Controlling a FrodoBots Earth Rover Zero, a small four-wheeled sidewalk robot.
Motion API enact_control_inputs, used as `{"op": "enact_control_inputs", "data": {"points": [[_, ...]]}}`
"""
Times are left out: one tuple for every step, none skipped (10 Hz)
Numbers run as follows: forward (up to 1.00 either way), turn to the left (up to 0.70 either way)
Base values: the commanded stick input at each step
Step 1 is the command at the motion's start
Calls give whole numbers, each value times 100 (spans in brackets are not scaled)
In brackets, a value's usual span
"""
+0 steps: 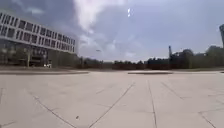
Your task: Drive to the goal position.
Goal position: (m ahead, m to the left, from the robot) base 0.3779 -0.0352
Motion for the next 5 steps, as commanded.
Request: {"op": "enact_control_inputs", "data": {"points": [[70, 0], [70, 0], [70, 0], [70, 0], [70, 0]]}}
